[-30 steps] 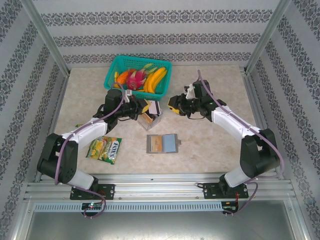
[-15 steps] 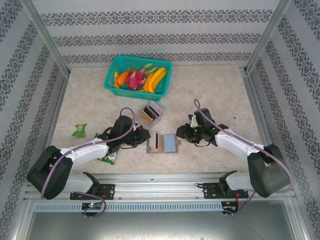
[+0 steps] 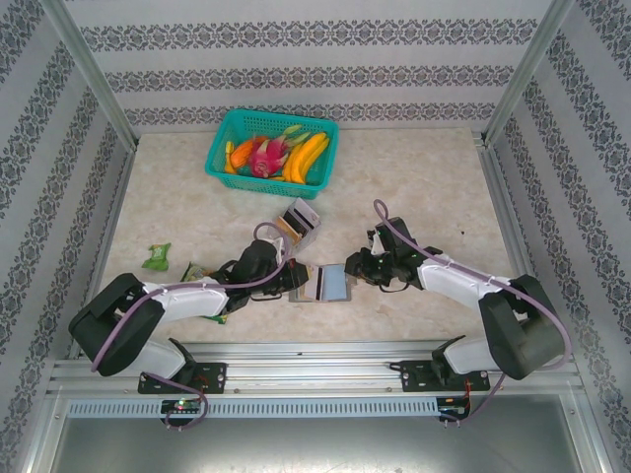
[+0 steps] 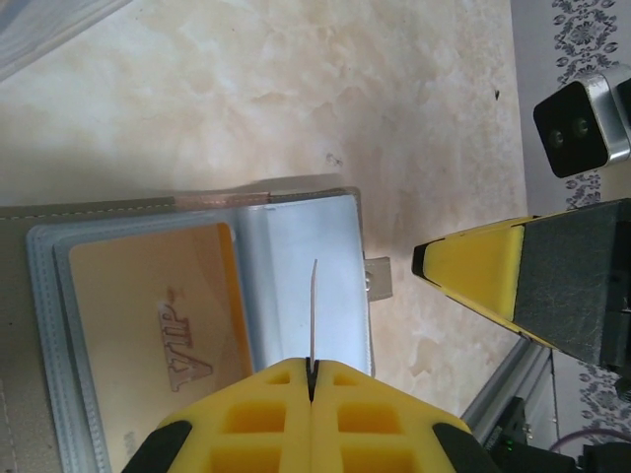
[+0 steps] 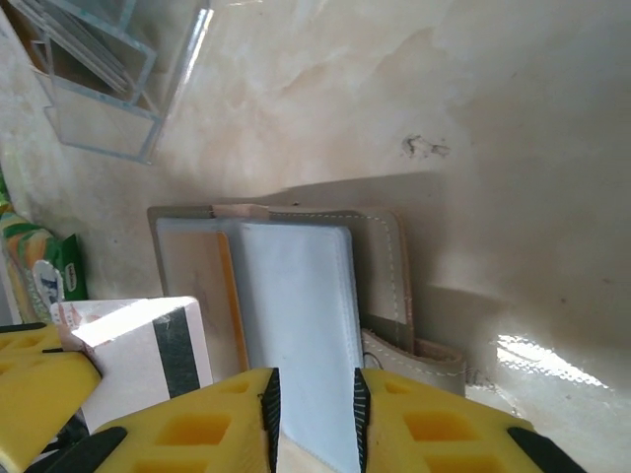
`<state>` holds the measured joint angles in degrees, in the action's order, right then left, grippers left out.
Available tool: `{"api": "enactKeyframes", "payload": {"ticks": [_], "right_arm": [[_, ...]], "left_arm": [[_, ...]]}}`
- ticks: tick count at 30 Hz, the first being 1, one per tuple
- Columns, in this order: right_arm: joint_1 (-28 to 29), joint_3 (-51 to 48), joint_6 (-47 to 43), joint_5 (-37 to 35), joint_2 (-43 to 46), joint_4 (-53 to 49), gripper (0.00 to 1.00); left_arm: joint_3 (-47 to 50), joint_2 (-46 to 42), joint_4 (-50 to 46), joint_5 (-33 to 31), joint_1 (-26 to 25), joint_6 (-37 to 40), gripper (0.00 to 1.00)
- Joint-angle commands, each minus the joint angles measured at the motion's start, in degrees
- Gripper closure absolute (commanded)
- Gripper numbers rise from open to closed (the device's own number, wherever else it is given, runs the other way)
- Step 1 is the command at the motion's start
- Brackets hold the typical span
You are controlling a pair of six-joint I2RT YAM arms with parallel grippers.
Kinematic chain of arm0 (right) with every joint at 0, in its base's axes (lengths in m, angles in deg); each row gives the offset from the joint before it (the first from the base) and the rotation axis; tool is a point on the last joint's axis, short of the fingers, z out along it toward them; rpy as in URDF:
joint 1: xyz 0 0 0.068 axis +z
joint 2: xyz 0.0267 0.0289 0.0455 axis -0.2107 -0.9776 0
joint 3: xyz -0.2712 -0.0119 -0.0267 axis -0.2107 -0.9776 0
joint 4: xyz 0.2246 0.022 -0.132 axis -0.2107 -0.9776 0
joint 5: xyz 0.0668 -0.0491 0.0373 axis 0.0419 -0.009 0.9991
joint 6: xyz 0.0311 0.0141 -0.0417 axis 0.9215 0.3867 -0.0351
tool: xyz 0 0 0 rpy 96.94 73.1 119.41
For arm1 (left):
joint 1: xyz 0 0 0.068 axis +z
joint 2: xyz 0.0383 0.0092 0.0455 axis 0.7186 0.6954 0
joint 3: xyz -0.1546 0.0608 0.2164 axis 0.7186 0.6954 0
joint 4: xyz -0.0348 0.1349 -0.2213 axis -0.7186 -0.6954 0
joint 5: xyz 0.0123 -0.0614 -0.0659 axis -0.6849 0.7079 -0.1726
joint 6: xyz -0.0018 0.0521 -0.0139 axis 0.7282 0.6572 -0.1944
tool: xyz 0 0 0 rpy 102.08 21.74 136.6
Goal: Put the credit cards into the card holder
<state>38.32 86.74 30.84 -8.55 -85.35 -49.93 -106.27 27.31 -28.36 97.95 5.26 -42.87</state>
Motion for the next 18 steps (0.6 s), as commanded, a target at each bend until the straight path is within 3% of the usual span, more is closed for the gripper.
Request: {"api": "enactKeyframes", "payload": {"ticks": [1,18], "right_arm": [[0.5,0.7,-1.2,-1.1,-1.5,-0.6,0.72],[0.5,1.3,-2.1,-2.0,-5.0,-1.0,0.71]], "left_arm": [[1.1,1.1,5.3,-3.0,-1.1,2.1,1.0],[1.4,8.3,12.2,-3.8,-1.6,-3.9,1.0]]}}
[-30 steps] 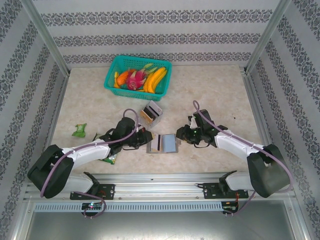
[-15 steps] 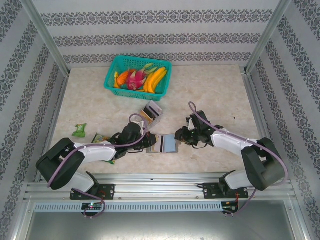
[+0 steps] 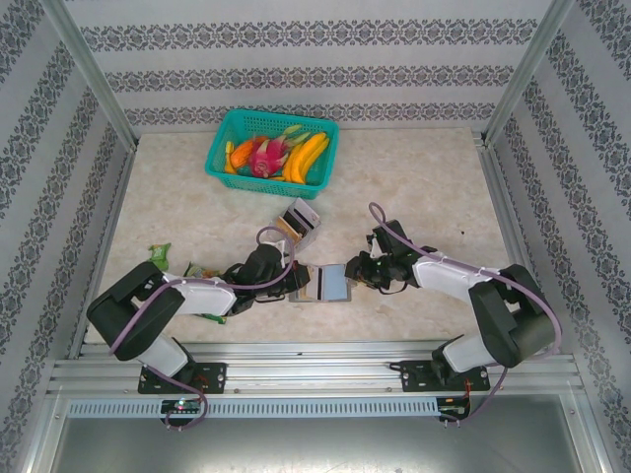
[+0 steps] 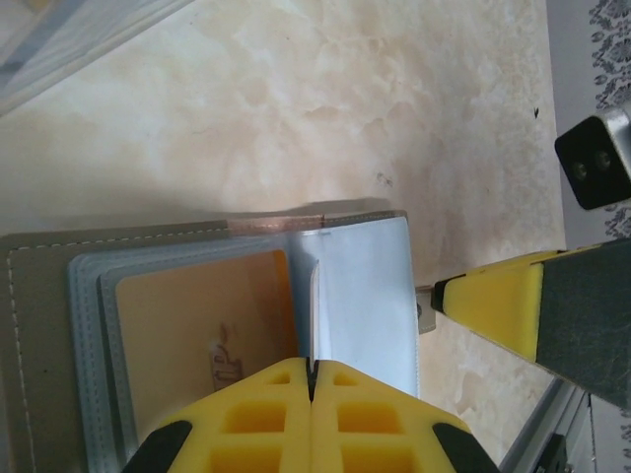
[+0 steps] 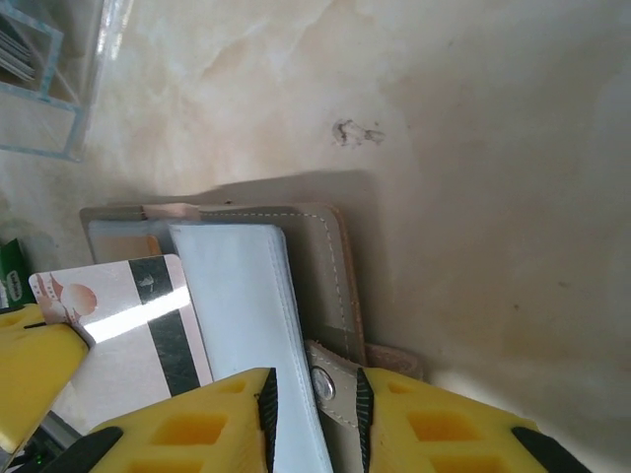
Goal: Put the credit cards into the card holder
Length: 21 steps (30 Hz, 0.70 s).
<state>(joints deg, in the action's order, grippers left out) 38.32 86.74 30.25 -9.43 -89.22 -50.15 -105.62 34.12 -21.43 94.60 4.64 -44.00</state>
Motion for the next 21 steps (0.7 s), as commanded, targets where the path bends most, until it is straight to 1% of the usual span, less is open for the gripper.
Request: {"api": "enactKeyframes", "payload": {"ticks": [1,6,13,18,21], "right_arm": [[0.5,1.4,-1.5,-1.2,-1.4,-0.9,0.71],[0.6,1.8,-1.7,-1.1,-3.1,-0.9,0.71],[0.9,2.0,-1.6,-0.5,-4.8,-0.1,0.71],[1.1,2.4,-1.8,-0.1,-5.6,-0.1,0.71],[1.2,2.5,-1.7,0.1,-6.0,-0.1,0.7]], "left_arm": [[0.5,2.0,5.7,-0.4,-1.0,-3.3,1.0],[0.7,4.7,8.9,-0.2,-1.0,-5.5,1.0],[-1.1,7.5,9.0,0.5,-1.8,-6.0,0.99],[-1.2,8.2,8.9,0.3,-2.5,-6.6,0.96],[-2.0,8.3,7.5,0.1,-3.0,-5.7,0.92]]}}
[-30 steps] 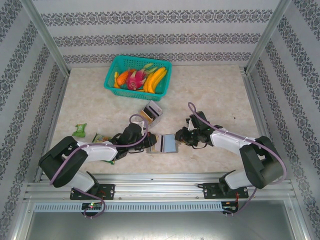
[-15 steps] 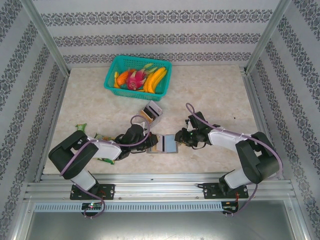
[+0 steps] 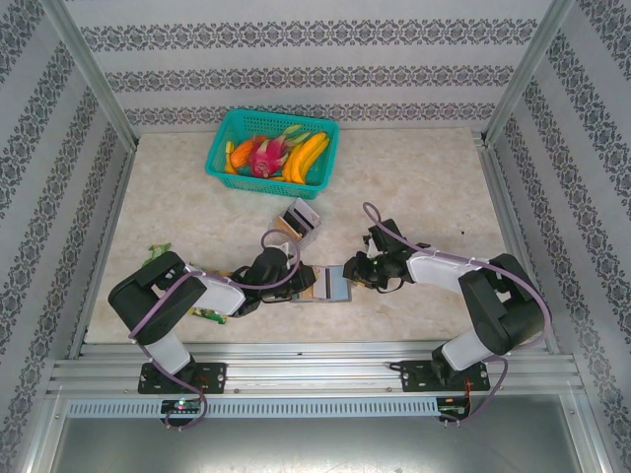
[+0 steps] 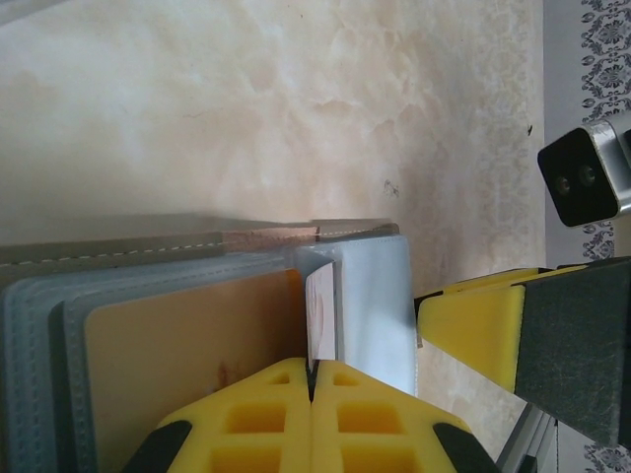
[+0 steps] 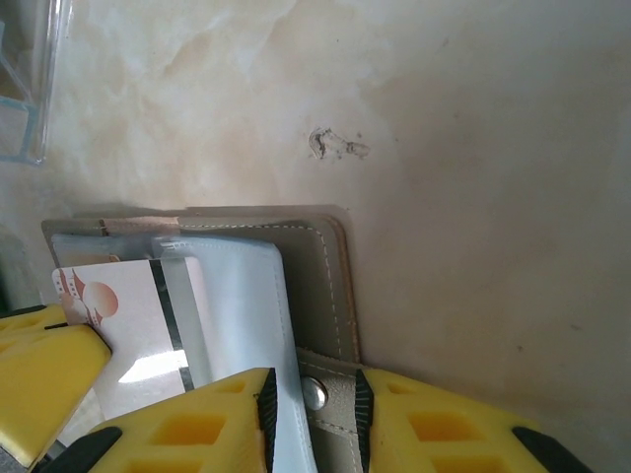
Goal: Put the credit cards into the card holder
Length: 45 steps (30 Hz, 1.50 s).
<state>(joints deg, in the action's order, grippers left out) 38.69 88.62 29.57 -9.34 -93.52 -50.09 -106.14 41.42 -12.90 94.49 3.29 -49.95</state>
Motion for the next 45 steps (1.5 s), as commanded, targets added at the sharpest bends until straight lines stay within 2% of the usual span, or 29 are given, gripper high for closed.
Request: {"api": "enactKeyframes", "payload": {"ticks": [1,4,10,18,20,27,30,36,45], "right_arm": [[0.8,0.6,-1.0,0.0,-1.6,-0.2,0.7],[0.8,0.6,-1.0,-0.2,-1.7,-0.2,0.7],[0.8,0.9,-1.0,-0.6,-1.0,-1.1,0.7],[0.8,2.5,-3.1,-3.9,2.3,-6.0,0.67],[0.8,2.9,-3.1,-3.4,2.1,-6.1,0.66],[0.9,3.1,-2.9,-2.6,1.5,-5.6,0.66],[1.0,2.9,-2.8,-2.3,1.1,-5.1,0.66],[1.3,2.6,-2.3,-2.0,0.7,-4.5,0.66],[1.3,2.9,-2.2,-3.1,0.5,-5.1,0.66]], "left_arm": [[-1.9,1.1,-1.2,0.7,-1.9,0.6,0.9],[-3.4,1.8,-2.0,2.0,-2.4,1.4,0.9],[-5.1,1.5,-7.1,2.3,-2.7,2.8,0.81],[-5.4,-5.2,-18.6,-2.0,-2.7,5.3,0.72],[-5.9,-6.1,-20.1,-2.1,-2.7,6.2,0.74],[-7.1,-5.0,-19.9,-0.6,-2.7,6.7,0.92],[-7.2,-3.7,-18.4,0.0,-2.7,5.9,0.95],[-7.5,-1.1,-15.7,0.7,-2.9,4.3,0.95],[-9.3,0.4,-17.0,1.8,-3.2,4.9,0.93]]}}
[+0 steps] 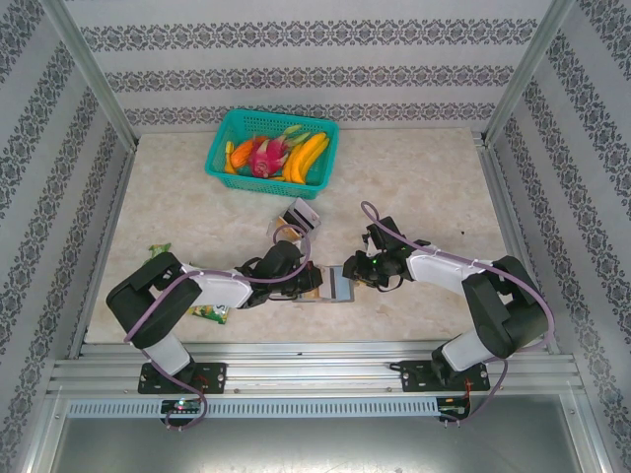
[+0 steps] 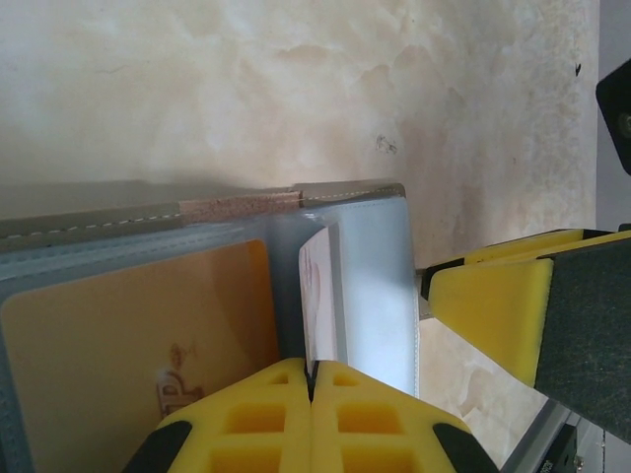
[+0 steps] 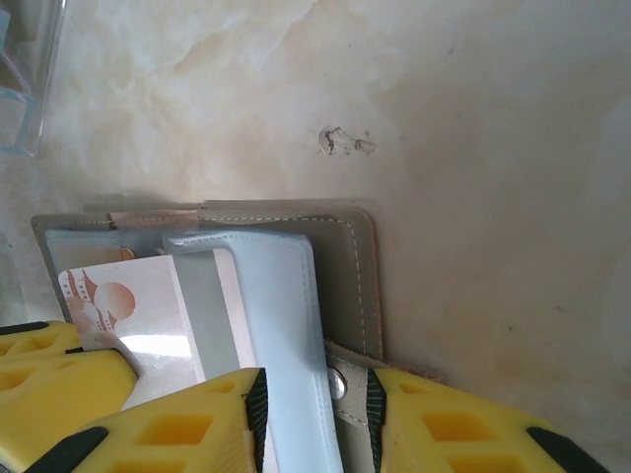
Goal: Put the credit cards into the card holder
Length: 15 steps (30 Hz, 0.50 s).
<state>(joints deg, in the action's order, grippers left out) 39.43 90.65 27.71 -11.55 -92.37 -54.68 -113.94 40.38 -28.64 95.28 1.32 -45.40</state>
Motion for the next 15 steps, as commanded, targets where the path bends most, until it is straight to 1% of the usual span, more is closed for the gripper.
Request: {"api": "enactKeyframes", "payload": {"ticks": [1,5,12,15], "right_arm": [[0.6,1.0,-0.4,-0.8,-0.6,-0.7,0.66],[0.5,1.2,-0.7,-1.8,-0.3,-1.8,0.66],[0.4,1.3,-0.8,-3.1,-0.1,-2.8,0.64],[0.4,1.5,-0.8,-3.2,-0.7,-3.0,0.64]], "left_arm": [[-2.0,1.6,-2.0,1.2,-1.3,0.7,0.92],[-2.1,0.2,-5.5,-0.5,-1.3,0.7,0.79],[-2.0,-6.3,-15.0,-6.4,-1.3,2.2,0.69],[-3.0,-7.1,-16.5,-6.0,-1.3,3.3,0.69]]}}
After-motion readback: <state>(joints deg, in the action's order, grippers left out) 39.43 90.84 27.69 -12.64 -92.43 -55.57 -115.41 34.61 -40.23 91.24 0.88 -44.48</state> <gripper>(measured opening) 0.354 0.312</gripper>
